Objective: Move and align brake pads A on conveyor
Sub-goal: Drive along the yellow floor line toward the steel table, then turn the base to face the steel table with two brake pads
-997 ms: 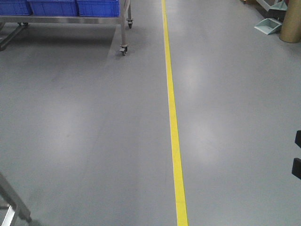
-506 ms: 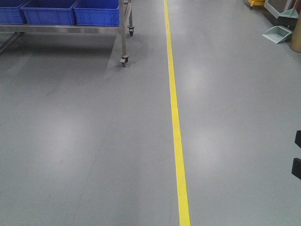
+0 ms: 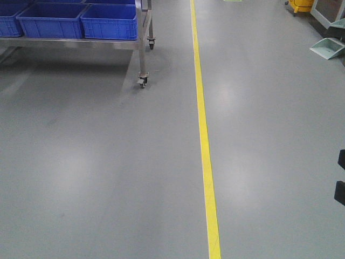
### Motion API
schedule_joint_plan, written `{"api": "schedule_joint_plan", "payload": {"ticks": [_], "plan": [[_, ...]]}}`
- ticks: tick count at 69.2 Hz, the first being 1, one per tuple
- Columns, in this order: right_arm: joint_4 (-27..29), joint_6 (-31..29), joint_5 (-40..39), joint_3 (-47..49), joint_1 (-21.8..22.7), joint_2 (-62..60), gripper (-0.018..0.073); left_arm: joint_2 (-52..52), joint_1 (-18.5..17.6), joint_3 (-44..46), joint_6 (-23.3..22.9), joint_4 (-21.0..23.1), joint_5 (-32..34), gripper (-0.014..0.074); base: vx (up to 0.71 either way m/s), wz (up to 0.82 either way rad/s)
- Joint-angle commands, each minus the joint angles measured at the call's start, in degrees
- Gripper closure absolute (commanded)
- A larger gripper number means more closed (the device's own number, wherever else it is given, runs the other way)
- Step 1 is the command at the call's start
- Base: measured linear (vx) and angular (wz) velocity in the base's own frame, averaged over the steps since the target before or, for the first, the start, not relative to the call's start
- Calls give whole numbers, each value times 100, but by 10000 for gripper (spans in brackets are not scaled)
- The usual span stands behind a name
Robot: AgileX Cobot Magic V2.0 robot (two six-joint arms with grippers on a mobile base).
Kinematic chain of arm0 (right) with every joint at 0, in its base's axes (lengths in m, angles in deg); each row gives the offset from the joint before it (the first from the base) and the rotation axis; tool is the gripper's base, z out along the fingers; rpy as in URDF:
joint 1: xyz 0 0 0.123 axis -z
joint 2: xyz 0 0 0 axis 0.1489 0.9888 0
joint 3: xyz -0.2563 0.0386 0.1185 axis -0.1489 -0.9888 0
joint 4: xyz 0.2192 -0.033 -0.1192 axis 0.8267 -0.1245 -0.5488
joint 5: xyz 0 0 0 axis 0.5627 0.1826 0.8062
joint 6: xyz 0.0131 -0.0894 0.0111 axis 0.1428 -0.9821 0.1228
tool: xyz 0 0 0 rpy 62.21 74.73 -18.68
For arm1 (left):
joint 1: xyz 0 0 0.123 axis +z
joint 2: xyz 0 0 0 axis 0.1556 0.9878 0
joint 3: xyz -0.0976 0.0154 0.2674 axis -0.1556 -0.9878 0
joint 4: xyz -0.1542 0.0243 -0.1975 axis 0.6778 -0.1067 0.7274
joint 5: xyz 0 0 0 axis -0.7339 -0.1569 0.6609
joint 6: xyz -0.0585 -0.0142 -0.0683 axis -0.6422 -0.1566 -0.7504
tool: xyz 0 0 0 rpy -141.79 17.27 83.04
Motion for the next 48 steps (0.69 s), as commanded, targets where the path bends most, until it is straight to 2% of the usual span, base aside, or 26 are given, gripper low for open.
{"api": "schedule_joint_plan", "payload": {"ticks": [1,29,48], "plan": [[-24,-20,-405,144,-4,15,569,-10,-18,142,-8,63,362,603,29,3],[-24,-20,-405,144,-4,15,569,-2,-18,142,-8,63,362,603,22,8],[-24,-20,-405,144,-4,15,569,-2,-18,142,-8,63,362,603,9,37]]}}
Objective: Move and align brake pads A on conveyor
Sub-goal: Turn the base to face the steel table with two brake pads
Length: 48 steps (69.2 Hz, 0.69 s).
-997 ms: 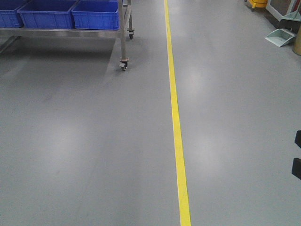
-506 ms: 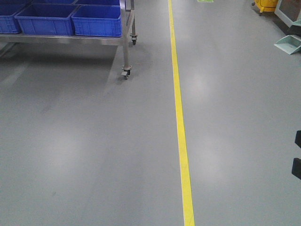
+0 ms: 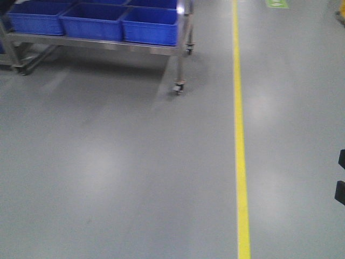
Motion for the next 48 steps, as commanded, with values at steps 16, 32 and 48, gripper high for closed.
{"api": "schedule_joint_plan", "payload": {"ticks": [16,32,48], "plan": [[-24,-20,-405,144,-4,15,569,-2,-18,142,-8,63,362,603,5,69],[-24,-20,-405,144,-4,15,569,-2,-18,142,-8,63,362,603,2,87],[-24,-20,-405,144,-4,15,569,-2,-18,142,-8,63,362,603,1,84]]}}
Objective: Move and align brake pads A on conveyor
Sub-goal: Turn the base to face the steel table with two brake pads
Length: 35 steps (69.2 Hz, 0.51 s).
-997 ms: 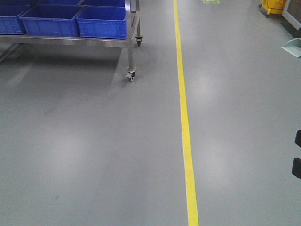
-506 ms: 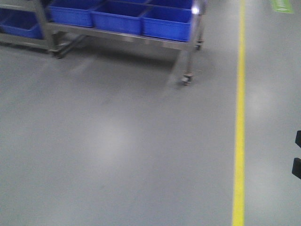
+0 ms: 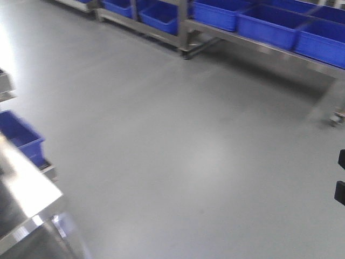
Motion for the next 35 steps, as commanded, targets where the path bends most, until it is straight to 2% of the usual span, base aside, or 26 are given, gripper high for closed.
{"api": "schedule_joint_plan", "payload": {"ticks": [1,35], "plan": [[-24,-20,-405,144,-4,15,569,-2,-18,142,-8,63,362,603,1,80],[-24,-20,-405,144,-4,15,569,-2,-18,142,-8,63,362,603,1,76]]}}
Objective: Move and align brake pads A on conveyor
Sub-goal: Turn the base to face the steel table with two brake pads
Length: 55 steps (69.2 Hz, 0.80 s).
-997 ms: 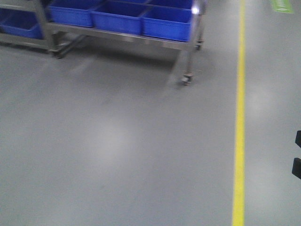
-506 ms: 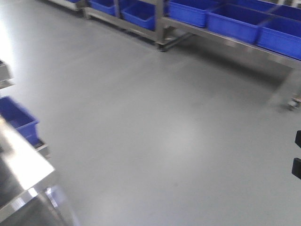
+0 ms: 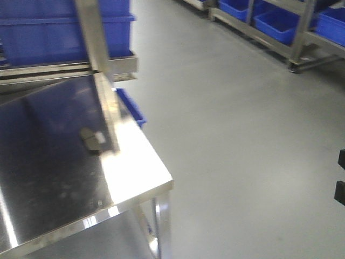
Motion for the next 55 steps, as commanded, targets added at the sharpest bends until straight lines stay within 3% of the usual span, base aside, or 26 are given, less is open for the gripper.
{"api": "schedule_joint_plan", "payload": {"ticks": [1,23,55], "plan": [[-24,-20,-405,144,-4,15,569,-2,-18,142,-8,63,362,603,1,68],[-24,-20,-405,144,-4,15,569,-2,-18,142,-8,63,362,603,3,57],[-24,-20,-405,144,-4,15,569,-8,-18,142,-8,63,362,603,8,31]]}}
